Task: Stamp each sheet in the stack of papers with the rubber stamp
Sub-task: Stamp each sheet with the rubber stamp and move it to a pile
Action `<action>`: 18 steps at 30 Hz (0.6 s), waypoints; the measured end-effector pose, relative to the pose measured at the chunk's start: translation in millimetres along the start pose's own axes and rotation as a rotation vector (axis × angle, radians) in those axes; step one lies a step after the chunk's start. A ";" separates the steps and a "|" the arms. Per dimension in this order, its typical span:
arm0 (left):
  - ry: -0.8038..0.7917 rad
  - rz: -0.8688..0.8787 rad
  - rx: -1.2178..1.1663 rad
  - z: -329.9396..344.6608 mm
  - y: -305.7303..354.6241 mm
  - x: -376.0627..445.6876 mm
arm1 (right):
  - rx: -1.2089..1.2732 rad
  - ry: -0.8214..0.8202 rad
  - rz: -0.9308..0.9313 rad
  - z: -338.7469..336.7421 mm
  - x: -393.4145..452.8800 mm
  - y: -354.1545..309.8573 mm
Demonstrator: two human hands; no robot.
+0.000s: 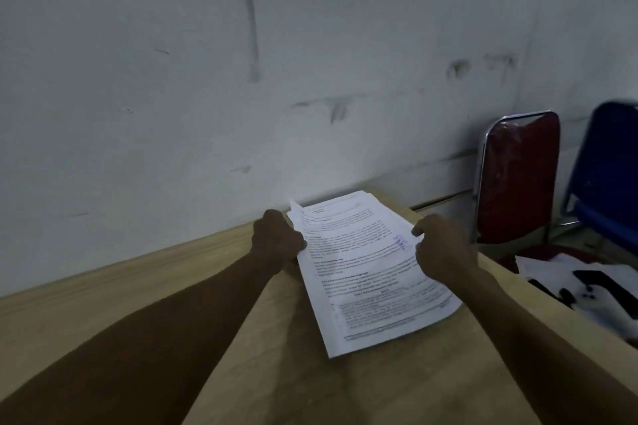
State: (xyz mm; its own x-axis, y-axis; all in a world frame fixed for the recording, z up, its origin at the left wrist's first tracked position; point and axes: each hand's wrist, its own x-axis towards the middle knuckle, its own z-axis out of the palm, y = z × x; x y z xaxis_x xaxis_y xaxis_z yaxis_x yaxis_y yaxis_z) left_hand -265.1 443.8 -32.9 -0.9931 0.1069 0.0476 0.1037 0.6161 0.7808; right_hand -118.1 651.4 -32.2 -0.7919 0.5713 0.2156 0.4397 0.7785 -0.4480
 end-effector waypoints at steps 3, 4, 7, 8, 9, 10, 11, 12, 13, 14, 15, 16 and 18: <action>0.012 -0.002 0.004 16.9 7.6 20.8 | -0.015 0.016 0.001 9.3 28.3 5.5; 0.012 -0.004 0.013 21.5 9.3 26.9 | -0.021 0.018 -0.001 12.3 37.4 7.1; -0.003 -0.001 0.029 28.9 13.3 35.8 | -0.044 0.004 -0.023 17.5 56.1 8.1; -0.001 0.004 0.033 31.6 13.1 40.2 | -0.050 -0.003 -0.021 19.6 61.4 8.7; -0.001 0.006 0.045 33.5 12.4 43.8 | -0.057 -0.009 -0.018 21.9 66.3 9.0; 0.000 0.007 0.060 35.4 11.1 47.2 | -0.065 -0.015 -0.015 23.6 70.2 9.0; -0.007 0.004 0.070 36.8 10.3 48.9 | -0.073 -0.020 -0.013 25.1 73.3 8.9; -0.021 0.002 0.080 38.1 8.8 50.7 | -0.082 -0.026 -0.011 26.3 76.1 9.3; -0.036 -0.006 0.083 39.3 8.1 52.1 | -0.089 -0.034 -0.014 27.6 78.7 9.6; -0.045 -0.007 0.086 40.6 7.3 53.6 | -0.098 -0.045 -0.015 27.6 80.1 9.5; -0.049 -0.004 0.095 41.1 7.6 53.3 | -0.108 -0.050 -0.017 27.3 81.1 9.2; -0.048 0.003 0.105 41.4 7.8 53.1 | -0.113 -0.052 -0.021 27.6 82.1 9.2; -0.034 0.000 0.099 41.7 7.8 52.9 | -0.117 -0.054 -0.025 28.3 83.4 9.6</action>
State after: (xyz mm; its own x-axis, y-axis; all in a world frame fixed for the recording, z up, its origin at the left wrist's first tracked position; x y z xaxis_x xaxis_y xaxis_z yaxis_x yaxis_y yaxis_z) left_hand -314.5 486.8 -50.3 -0.9909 0.1322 0.0250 0.1101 0.6900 0.7154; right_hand -192.0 699.1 -43.1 -0.8238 0.5386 0.1768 0.4632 0.8194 -0.3377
